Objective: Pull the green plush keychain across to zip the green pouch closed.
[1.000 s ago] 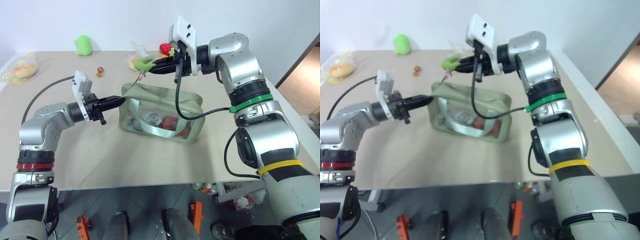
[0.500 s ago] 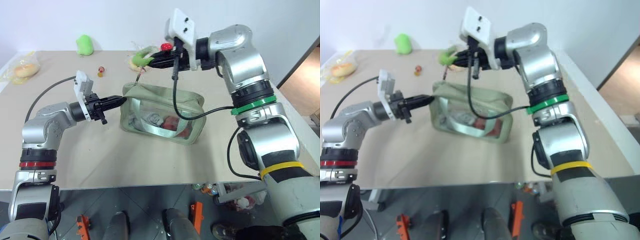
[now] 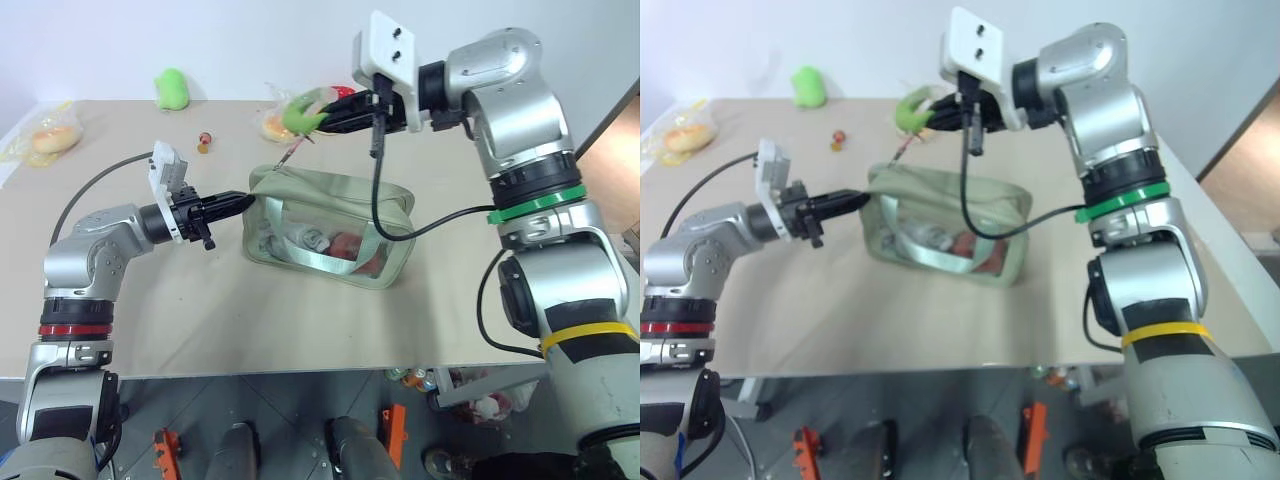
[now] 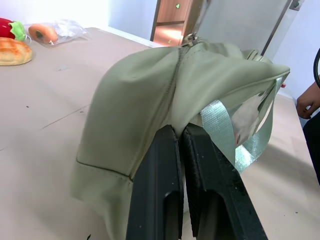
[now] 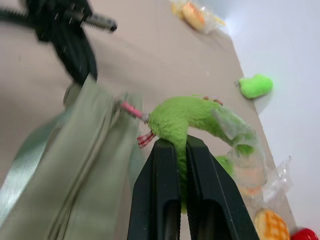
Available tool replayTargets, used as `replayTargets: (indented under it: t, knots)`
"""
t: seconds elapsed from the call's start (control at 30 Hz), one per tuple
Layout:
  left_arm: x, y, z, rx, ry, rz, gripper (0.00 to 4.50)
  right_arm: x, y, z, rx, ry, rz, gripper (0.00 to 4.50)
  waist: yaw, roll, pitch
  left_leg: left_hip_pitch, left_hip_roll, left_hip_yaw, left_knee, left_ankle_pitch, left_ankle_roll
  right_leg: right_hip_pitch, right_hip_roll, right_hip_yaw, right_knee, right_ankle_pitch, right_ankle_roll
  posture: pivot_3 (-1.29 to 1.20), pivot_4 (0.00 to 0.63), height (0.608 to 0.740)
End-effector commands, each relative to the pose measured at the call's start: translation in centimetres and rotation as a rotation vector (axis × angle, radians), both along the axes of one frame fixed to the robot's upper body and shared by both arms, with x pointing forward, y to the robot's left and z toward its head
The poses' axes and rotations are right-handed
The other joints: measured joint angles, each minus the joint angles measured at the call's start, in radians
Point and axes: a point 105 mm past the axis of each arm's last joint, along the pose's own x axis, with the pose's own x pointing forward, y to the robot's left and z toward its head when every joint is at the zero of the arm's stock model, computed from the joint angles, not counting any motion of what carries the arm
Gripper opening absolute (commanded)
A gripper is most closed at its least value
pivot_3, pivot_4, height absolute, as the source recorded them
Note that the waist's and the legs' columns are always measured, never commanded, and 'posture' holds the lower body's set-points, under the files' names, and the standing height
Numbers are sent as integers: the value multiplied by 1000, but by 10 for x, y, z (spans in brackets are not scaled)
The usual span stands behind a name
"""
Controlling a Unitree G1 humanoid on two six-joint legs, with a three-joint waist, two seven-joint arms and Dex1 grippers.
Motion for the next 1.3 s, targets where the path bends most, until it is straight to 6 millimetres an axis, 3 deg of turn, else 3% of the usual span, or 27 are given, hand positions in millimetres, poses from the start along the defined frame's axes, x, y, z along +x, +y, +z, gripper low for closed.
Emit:
replayTargets:
  t: [0.03,0.2,0.37,0.47,0.77,1.03,1.3]
  knots:
    - [0,4,-4,5,18,20,0,-5,-18,21,2,-105,-39,48,-1,0,0,0,0,0,0,0,0,0,0,0,0,0,0,0,150,740]
    - [0,3,-5,3,23,19,0,-7,-31,9,-14,-114,-65,48,-1,0,0,0,0,0,0,0,0,0,0,0,0,0,0,0,150,740]
    - [0,2,-7,-1,30,19,0,-6,-18,-16,-53,-146,-77,48,-1,0,0,0,0,0,0,0,0,0,0,0,0,0,0,0,150,740]
    - [0,1,-7,-2,31,19,0,-8,-23,-20,-80,-156,-76,48,-1,0,0,1,0,0,0,0,0,0,0,0,0,0,0,0,150,740]
    - [-4,4,-10,-9,42,29,0,1,-72,9,-53,-228,-233,48,2,0,0,1,0,1,0,0,0,0,-1,1,0,-3,-5,0,150,740]
    - [-5,5,-9,-14,44,40,0,-10,-97,-22,-110,-189,-260,48,0,0,0,2,0,1,0,0,0,1,0,1,0,-3,-5,0,150,740]
    - [-7,6,-11,-10,53,44,0,-10,-188,-43,-207,-174,-557,48,2,0,0,2,-1,3,1,0,0,1,-1,4,0,-4,-5,0,150,740]
